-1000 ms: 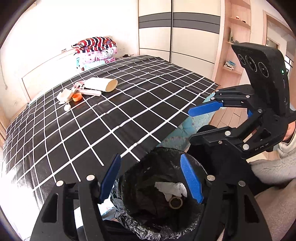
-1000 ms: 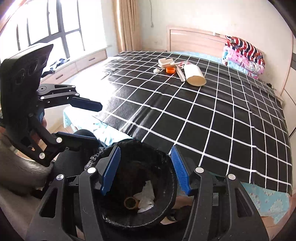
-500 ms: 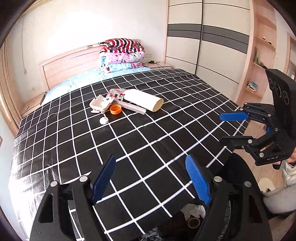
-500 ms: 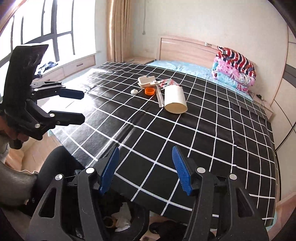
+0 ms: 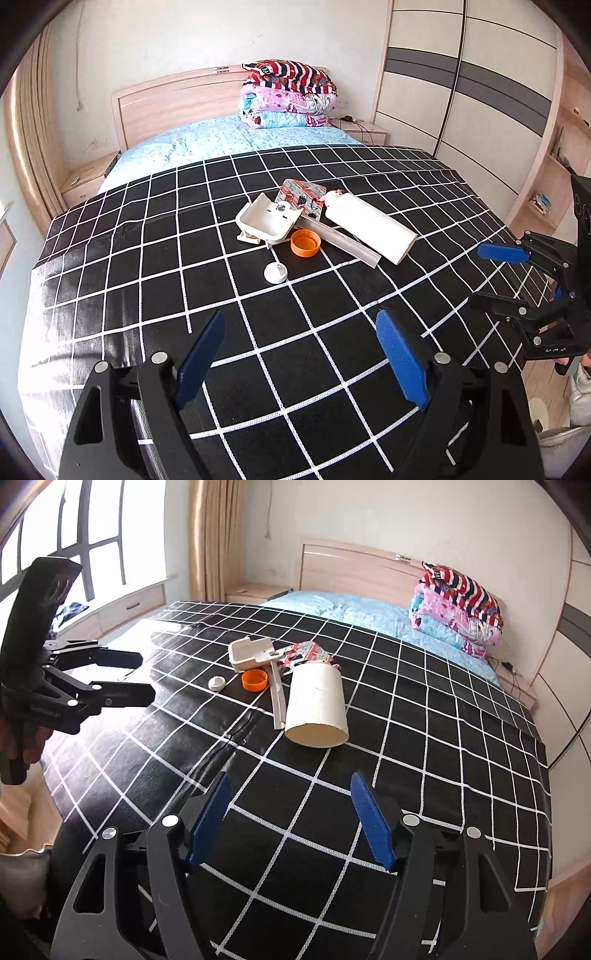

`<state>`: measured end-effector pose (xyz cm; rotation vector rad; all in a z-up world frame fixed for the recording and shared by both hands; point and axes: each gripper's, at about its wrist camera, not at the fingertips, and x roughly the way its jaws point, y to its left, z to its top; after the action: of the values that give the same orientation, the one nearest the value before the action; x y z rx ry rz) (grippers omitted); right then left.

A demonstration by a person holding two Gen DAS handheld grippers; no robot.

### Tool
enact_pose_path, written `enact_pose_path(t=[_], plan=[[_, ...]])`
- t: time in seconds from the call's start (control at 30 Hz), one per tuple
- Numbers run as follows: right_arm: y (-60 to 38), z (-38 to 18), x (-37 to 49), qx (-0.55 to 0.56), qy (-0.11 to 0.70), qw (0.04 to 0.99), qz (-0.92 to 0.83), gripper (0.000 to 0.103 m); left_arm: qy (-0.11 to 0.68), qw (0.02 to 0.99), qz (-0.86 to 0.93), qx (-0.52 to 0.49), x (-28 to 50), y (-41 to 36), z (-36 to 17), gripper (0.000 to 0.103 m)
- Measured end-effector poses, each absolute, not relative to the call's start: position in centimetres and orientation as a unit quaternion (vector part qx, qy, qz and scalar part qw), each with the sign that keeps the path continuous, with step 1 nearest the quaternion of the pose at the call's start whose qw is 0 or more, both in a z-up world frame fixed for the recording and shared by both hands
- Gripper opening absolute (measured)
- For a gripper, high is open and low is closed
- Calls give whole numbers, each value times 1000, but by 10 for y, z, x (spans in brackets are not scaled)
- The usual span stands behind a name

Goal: Collect trash
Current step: 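Grasp the white cardboard tube with the right tool while the left tool grasps the clear cap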

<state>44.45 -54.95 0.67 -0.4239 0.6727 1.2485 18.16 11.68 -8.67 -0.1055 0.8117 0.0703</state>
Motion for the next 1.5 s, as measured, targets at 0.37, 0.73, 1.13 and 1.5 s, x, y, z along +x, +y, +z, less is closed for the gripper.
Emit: enact_pose_path(t=[0.37,0.73,1.13,1.5], plan=[[-508,-1,472,-188,332,738,557,67,427,902,35,-61,224,131,-110,81],[-479,-16,492,-168,373,727,552,67,446,893,24,-54,253,140,-129,75],[-476,-27,501,-157,394,720,550,56,441,896,44,-18,256,138,-130,21],[-488,-15,494,-154,381,725,553,54,416,909,39,-3,238,128,-110,20]])
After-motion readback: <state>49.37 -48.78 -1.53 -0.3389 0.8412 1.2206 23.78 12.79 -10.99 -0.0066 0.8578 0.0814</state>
